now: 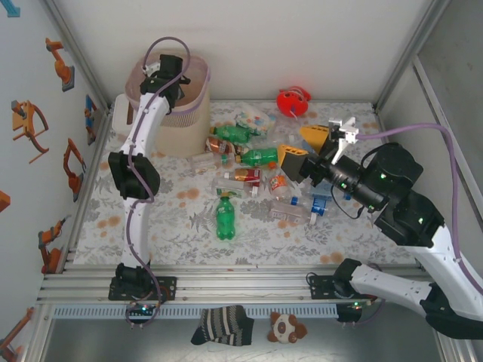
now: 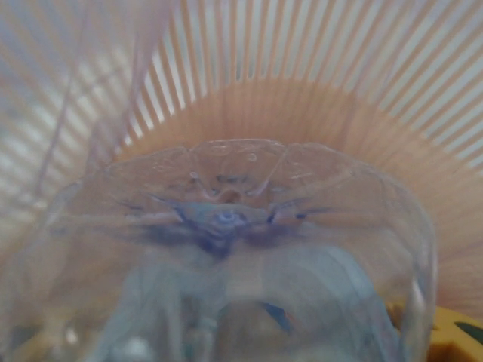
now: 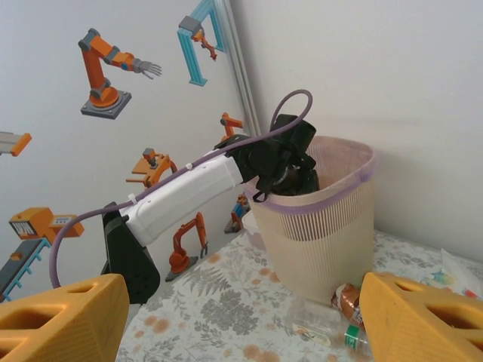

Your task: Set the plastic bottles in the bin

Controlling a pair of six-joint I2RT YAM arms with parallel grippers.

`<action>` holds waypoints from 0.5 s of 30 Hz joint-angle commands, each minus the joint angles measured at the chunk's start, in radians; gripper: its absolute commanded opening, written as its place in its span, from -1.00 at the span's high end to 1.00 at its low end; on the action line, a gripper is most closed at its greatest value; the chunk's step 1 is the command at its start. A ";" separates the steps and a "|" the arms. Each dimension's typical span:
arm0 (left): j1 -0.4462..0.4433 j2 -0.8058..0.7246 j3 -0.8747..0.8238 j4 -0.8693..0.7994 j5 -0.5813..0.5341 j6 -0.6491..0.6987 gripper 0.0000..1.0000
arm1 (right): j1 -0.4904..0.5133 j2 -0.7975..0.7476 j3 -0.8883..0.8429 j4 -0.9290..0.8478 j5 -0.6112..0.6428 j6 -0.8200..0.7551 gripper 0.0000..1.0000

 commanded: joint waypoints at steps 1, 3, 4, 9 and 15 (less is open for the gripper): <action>0.003 0.019 0.030 -0.037 0.005 -0.027 -0.14 | 0.000 -0.018 -0.007 0.011 0.021 0.009 -0.58; 0.003 0.019 0.029 -0.034 0.019 -0.027 -0.26 | 0.000 -0.023 -0.007 0.005 0.025 0.006 -0.59; 0.003 0.018 0.030 -0.030 0.024 -0.021 -0.33 | 0.000 -0.025 -0.006 0.002 0.028 0.004 -0.58; 0.000 -0.015 0.031 -0.017 0.023 -0.023 -0.54 | 0.000 -0.040 -0.008 -0.005 0.050 -0.002 -0.59; -0.002 -0.086 0.031 0.000 0.025 -0.014 -0.56 | -0.001 -0.037 0.003 -0.038 0.101 -0.009 -0.58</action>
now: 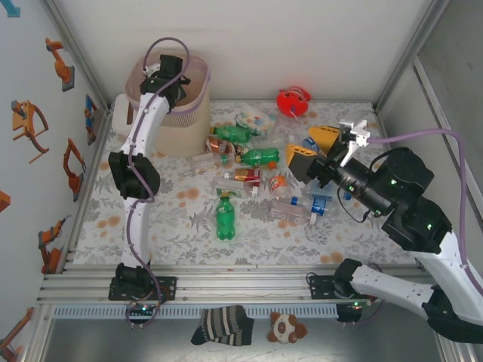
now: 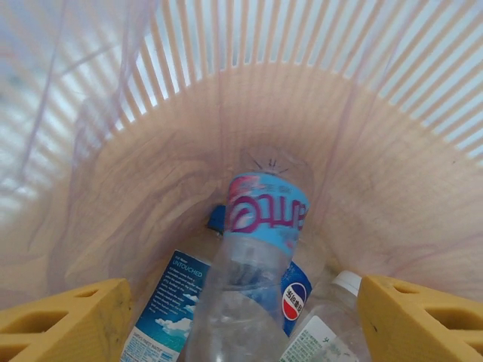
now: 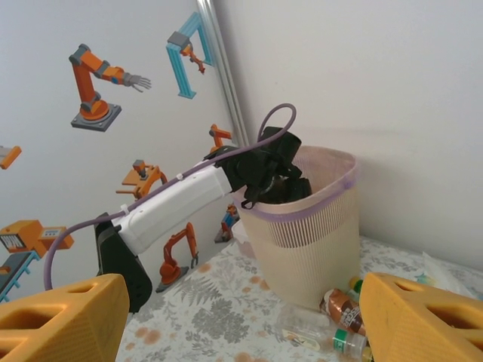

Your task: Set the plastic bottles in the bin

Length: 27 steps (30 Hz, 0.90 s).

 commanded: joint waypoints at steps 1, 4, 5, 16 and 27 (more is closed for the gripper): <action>-0.002 -0.091 0.023 0.014 0.006 0.008 -0.56 | 0.000 -0.002 0.008 -0.035 0.065 -0.007 -0.58; -0.002 -0.131 0.018 0.033 0.029 0.035 -0.56 | 0.000 0.007 0.025 -0.076 0.141 0.003 -0.59; -0.002 -0.143 0.013 0.043 0.044 0.044 -0.56 | 0.000 0.013 0.030 -0.093 0.168 0.008 -0.59; -0.009 -0.286 -0.067 0.114 0.280 0.205 -0.54 | -0.001 0.095 0.076 -0.227 0.291 0.037 -0.59; -0.055 -0.494 -0.292 0.117 0.438 0.309 -0.49 | -0.006 0.179 0.073 -0.290 0.328 0.043 -0.60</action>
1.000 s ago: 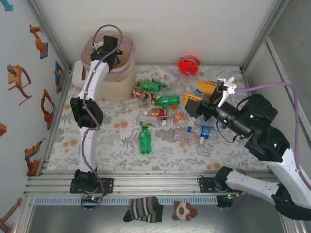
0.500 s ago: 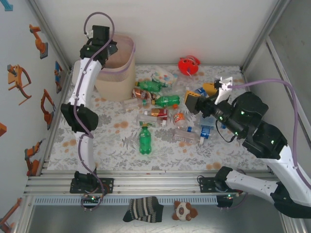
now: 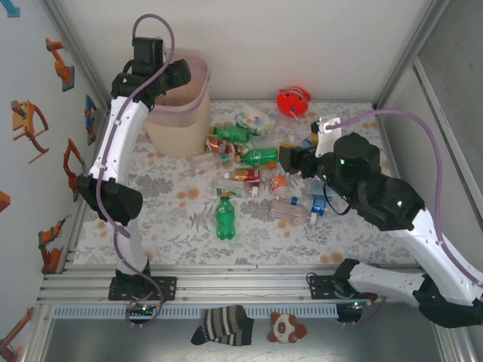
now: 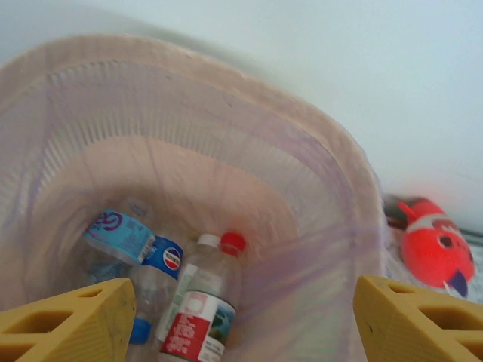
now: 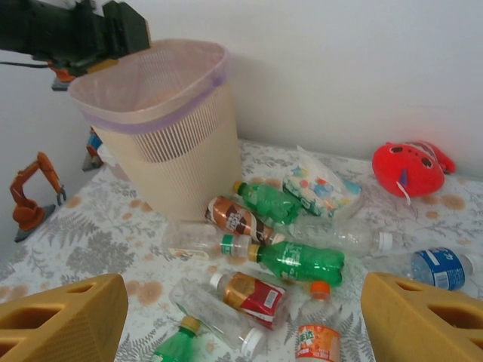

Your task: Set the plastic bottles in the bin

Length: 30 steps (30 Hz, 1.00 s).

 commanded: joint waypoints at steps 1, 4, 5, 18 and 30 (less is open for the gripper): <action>-0.025 -0.093 -0.080 0.001 0.082 0.072 -0.48 | -0.007 0.024 0.021 -0.030 0.030 0.016 -0.60; -0.057 -0.156 -0.174 -0.002 0.082 0.124 -0.46 | -0.013 0.045 0.018 -0.035 0.020 0.016 -0.60; -0.066 -0.176 -0.204 -0.001 0.073 0.128 -0.46 | -0.015 0.050 0.017 -0.037 0.018 0.016 -0.60; -0.246 -0.396 -0.624 0.026 -0.043 -0.037 -0.45 | -0.077 0.092 -0.041 -0.040 -0.041 0.055 -0.61; -0.407 -0.448 -0.948 0.040 -0.049 -0.246 -0.51 | -0.139 0.099 -0.125 -0.034 -0.134 0.087 -0.61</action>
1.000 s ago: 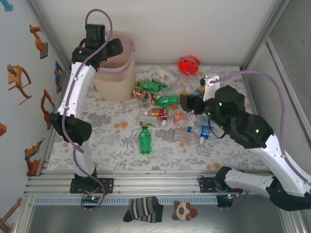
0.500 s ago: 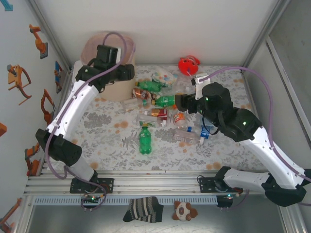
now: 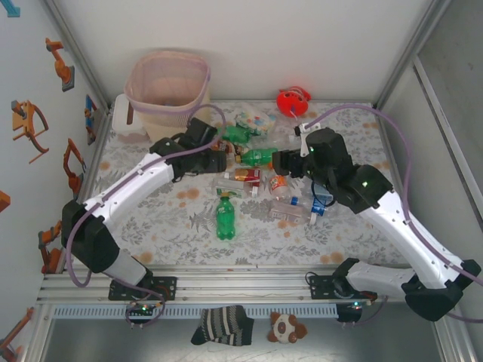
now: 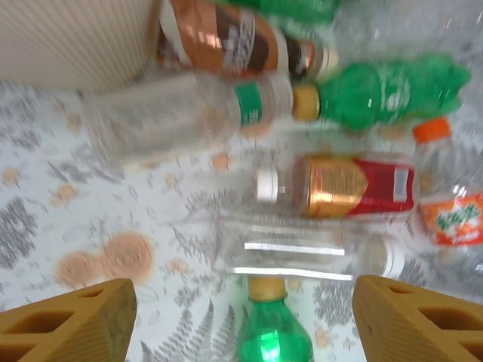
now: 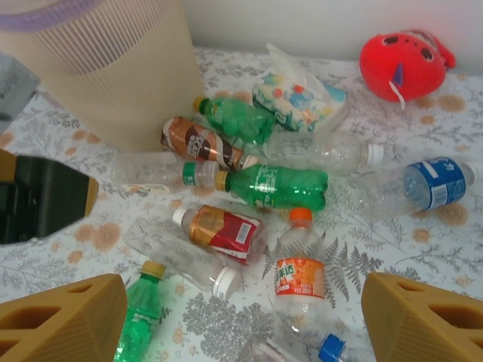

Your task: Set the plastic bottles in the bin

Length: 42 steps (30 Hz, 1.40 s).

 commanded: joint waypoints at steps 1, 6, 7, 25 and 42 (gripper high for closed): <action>-0.035 -0.034 -0.054 0.005 0.011 -0.091 -0.53 | -0.009 -0.011 -0.022 0.007 -0.029 0.027 -0.61; -0.070 -0.004 -0.109 0.007 0.063 -0.141 -0.60 | -0.014 -0.024 -0.043 0.009 -0.039 0.026 -0.61; -0.080 0.006 -0.117 0.006 0.064 -0.148 -0.62 | -0.014 -0.026 -0.045 0.009 -0.040 0.026 -0.61; -0.135 0.171 -0.255 0.109 0.173 -0.247 -0.68 | -0.022 -0.071 -0.094 0.012 -0.036 0.033 -0.61; -0.157 0.216 -0.270 0.109 0.183 -0.255 -0.62 | -0.023 -0.071 -0.096 0.012 -0.040 0.036 -0.61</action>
